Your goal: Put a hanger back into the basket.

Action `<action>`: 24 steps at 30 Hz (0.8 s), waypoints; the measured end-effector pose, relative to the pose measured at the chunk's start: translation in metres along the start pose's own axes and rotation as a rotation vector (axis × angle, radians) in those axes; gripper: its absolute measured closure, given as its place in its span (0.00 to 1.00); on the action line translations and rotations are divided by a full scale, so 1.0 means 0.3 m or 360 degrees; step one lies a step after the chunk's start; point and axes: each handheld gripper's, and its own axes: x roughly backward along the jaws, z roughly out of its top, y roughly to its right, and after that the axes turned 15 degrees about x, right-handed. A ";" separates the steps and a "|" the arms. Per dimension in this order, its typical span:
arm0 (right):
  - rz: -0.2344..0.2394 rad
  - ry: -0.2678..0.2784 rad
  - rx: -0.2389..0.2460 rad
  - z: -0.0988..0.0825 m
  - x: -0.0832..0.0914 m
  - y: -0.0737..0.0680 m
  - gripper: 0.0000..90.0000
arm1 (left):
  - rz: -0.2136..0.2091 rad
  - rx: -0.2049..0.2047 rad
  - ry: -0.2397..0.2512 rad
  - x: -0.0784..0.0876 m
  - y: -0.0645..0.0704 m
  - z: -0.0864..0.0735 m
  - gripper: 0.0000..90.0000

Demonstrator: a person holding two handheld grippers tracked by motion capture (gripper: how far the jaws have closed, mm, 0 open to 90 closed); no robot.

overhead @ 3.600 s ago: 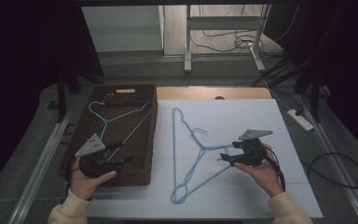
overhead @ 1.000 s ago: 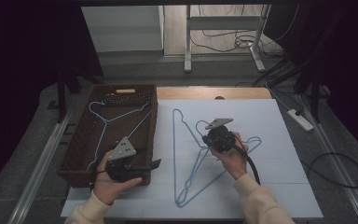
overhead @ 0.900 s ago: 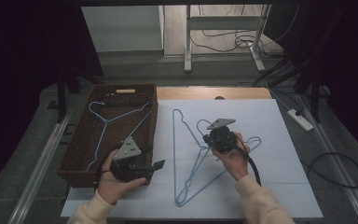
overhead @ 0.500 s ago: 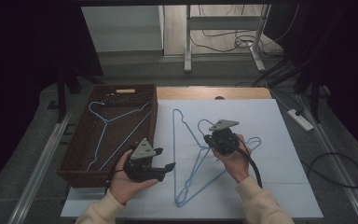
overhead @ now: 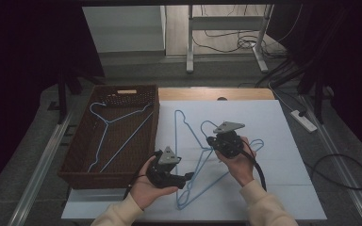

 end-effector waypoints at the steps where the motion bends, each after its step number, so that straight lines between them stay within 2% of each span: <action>1: -0.0001 0.0002 -0.0001 0.000 0.001 0.000 0.95 | 0.0000 -0.0002 -0.0008 -0.012 0.004 -0.002 0.35; 5: -0.0004 0.0012 -0.0005 -0.001 0.005 -0.002 0.95 | -0.0028 0.0019 -0.0073 -0.078 0.011 -0.007 0.34; 10: -0.0009 0.0020 -0.0005 -0.002 0.013 -0.003 0.95 | 0.0004 -0.0001 -0.0151 -0.158 0.015 -0.010 0.37; 13: -0.0011 0.0020 -0.0004 -0.001 0.014 -0.004 0.95 | 0.0003 0.0014 -0.0196 -0.191 0.009 -0.006 0.47; 16: -0.0013 0.0021 -0.0005 -0.001 0.017 -0.006 0.95 | -0.0007 0.0051 -0.0196 -0.205 0.003 0.000 0.54; 17: -0.0013 0.0021 -0.0005 -0.001 0.017 -0.006 0.95 | -0.0007 0.0051 -0.0196 -0.205 0.003 0.000 0.60; 18: -0.0015 0.0026 -0.0003 -0.002 0.020 -0.007 0.95 | -0.0020 0.0051 -0.0205 -0.209 0.000 0.003 0.67; 19: -0.0016 0.0029 -0.0002 -0.002 0.020 -0.007 0.95 | -0.0062 0.0078 -0.0218 -0.213 -0.006 0.007 0.72; 20: -0.0016 0.0029 -0.0002 -0.002 0.020 -0.007 0.95 | -0.0062 0.0078 -0.0218 -0.213 -0.006 0.007 0.82; 21: -0.0016 0.0028 0.0002 -0.003 0.022 -0.007 0.95 | -0.0100 0.0094 -0.0241 -0.213 -0.011 0.009 0.82; 22: -0.0016 0.0031 -0.0002 -0.003 0.023 -0.008 0.95 | -0.0117 0.0107 -0.0248 -0.212 -0.012 0.009 0.88; 24: -0.0014 0.0041 -0.0004 -0.003 0.025 -0.008 0.95 | -0.0107 0.0117 -0.0243 -0.207 -0.011 0.011 0.91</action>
